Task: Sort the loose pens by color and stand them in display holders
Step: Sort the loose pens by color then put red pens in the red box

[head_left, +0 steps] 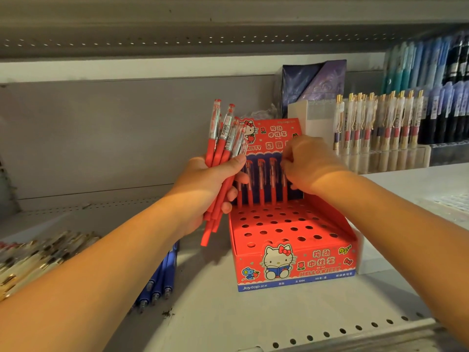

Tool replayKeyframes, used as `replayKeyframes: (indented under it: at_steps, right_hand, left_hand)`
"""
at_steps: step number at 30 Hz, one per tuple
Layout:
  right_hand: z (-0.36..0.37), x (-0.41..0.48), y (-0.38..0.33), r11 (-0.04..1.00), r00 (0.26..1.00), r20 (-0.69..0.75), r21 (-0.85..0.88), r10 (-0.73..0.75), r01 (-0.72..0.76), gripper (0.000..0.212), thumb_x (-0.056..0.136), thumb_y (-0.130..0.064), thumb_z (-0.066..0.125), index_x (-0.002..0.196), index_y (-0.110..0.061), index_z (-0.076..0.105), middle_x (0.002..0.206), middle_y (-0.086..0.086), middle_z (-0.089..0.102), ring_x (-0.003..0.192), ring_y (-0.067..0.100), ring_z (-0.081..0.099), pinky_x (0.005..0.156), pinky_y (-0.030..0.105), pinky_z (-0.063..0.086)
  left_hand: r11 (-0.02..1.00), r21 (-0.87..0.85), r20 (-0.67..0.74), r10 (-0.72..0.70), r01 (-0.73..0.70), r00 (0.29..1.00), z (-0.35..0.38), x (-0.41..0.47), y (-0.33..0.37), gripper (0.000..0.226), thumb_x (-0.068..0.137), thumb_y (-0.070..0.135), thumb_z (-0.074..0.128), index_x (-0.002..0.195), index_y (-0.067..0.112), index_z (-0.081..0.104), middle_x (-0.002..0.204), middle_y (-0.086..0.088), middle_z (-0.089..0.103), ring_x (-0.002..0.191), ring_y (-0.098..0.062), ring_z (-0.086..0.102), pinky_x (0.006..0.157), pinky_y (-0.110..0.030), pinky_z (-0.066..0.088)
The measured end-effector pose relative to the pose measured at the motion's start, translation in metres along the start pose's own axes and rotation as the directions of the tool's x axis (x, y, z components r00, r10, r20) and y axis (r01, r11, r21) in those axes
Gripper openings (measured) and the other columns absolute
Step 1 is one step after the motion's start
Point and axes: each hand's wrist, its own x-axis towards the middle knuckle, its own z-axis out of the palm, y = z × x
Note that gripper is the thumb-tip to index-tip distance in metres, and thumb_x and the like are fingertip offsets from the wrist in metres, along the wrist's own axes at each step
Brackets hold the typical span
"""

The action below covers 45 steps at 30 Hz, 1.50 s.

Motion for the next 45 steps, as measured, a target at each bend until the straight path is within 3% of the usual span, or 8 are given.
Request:
replayKeyframes:
  at_steps: [4, 8, 17, 27, 30, 33, 36, 45]
  right_hand:
    - [-0.004, -0.001, -0.005, 0.955, 0.975, -0.214, 0.273, -0.056, 0.114, 0.016, 0.092, -0.014, 0.057, 0.102, -0.021, 0.067, 0.105, 0.0, 0.065, 0.095, 0.02, 0.063, 0.085, 0.037, 0.054]
    - [-0.005, -0.01, -0.017, 0.493, 0.993, 0.039, 0.87, -0.108, 0.019, 0.012, 0.089, -0.013, 0.067, 0.094, -0.023, 0.067, 0.091, 0.0, 0.074, 0.082, 0.018, 0.073, 0.051, 0.029, 0.055]
    - [0.0, -0.012, -0.016, 0.287, 0.971, 0.138, 0.955, -0.195, -0.078, 0.013, 0.089, 0.0, 0.066, 0.094, -0.012, 0.064, 0.073, 0.002, 0.073, 0.069, 0.015, 0.071, 0.065, 0.026, 0.058]
    - [-0.026, -0.001, -0.005, 0.191, 0.999, 0.036, 0.981, 0.001, -0.035, 0.011, 0.095, 0.001, 0.057, 0.1, -0.008, 0.063, 0.076, 0.004, 0.072, 0.069, 0.017, 0.072, 0.066, 0.034, 0.06]
    - [-0.03, 0.002, -0.001, 0.291, 0.999, -0.011, 0.957, 0.051, -0.005, 0.012, 0.095, 0.001, 0.058, 0.097, -0.009, 0.063, 0.079, 0.005, 0.073, 0.071, 0.02, 0.073, 0.063, 0.034, 0.06]
    - [-0.027, 0.005, -0.001, 0.602, 0.984, -0.171, 0.792, 0.06, 0.1, 0.024, 0.095, 0.007, 0.05, 0.093, -0.013, 0.063, 0.076, -0.001, 0.069, 0.071, 0.017, 0.071, 0.06, 0.037, 0.061]
    - [-0.019, 0.005, 0.002, 0.896, 0.955, -0.291, 0.41, -0.05, 0.172, 0.025, 0.095, 0.0, 0.047, 0.1, -0.018, 0.064, 0.091, -0.001, 0.067, 0.08, 0.016, 0.066, 0.074, 0.036, 0.059]
    - [-0.017, 0.002, 0.006, 0.955, 0.946, -0.306, 0.234, -0.104, 0.18, 0.02, 0.095, -0.003, 0.051, 0.106, -0.016, 0.061, 0.104, 0.005, 0.064, 0.09, 0.021, 0.062, 0.082, 0.035, 0.055]
  left_hand:
    - [1.0, -0.001, 0.029, 0.009, -0.009, 1.0, 0.0, 0.0, -0.001, 0.018, 0.09, 0.026, 0.069, 0.093, 0.009, 0.063, 0.078, -0.01, 0.072, 0.042, -0.014, 0.048, 0.037, -0.022, 0.038]
    - [1.0, -0.01, 0.06, 0.02, -0.019, 0.998, 0.001, -0.001, -0.001, 0.021, 0.089, 0.026, 0.069, 0.092, 0.006, 0.063, 0.079, -0.013, 0.073, 0.04, -0.016, 0.048, 0.038, -0.023, 0.04]
    - [0.993, 0.117, 0.08, -0.008, -0.002, 0.997, 0.002, -0.004, 0.001, 0.026, 0.088, 0.035, 0.07, 0.094, 0.01, 0.069, 0.08, -0.008, 0.075, 0.052, -0.019, 0.067, 0.045, -0.028, 0.054]
    - [0.996, 0.087, -0.003, 0.001, -0.001, 1.0, 0.001, -0.002, 0.003, 0.016, 0.092, 0.026, 0.067, 0.088, 0.01, 0.066, 0.073, -0.008, 0.073, 0.055, -0.021, 0.069, 0.042, -0.029, 0.053]
    - [0.994, 0.107, -0.055, 0.028, -0.022, 0.998, -0.001, 0.002, 0.001, 0.015, 0.091, 0.026, 0.069, 0.085, 0.013, 0.067, 0.072, -0.006, 0.072, 0.05, -0.018, 0.064, 0.041, -0.028, 0.05]
    - [0.993, 0.108, -0.056, 0.046, -0.04, 0.997, -0.002, 0.004, 0.0, 0.016, 0.091, 0.027, 0.069, 0.085, 0.013, 0.066, 0.071, -0.006, 0.071, 0.045, -0.017, 0.059, 0.04, -0.026, 0.046]
    - [0.993, 0.106, -0.031, 0.048, -0.044, 0.998, -0.002, 0.003, 0.0, 0.016, 0.091, 0.026, 0.07, 0.086, 0.012, 0.065, 0.073, -0.008, 0.071, 0.042, -0.017, 0.056, 0.039, -0.025, 0.045]
    - [0.995, 0.091, -0.022, 0.041, -0.039, 0.999, -0.001, 0.002, 0.001, 0.014, 0.091, 0.025, 0.07, 0.087, 0.012, 0.065, 0.073, -0.009, 0.07, 0.042, -0.017, 0.054, 0.039, -0.026, 0.045]
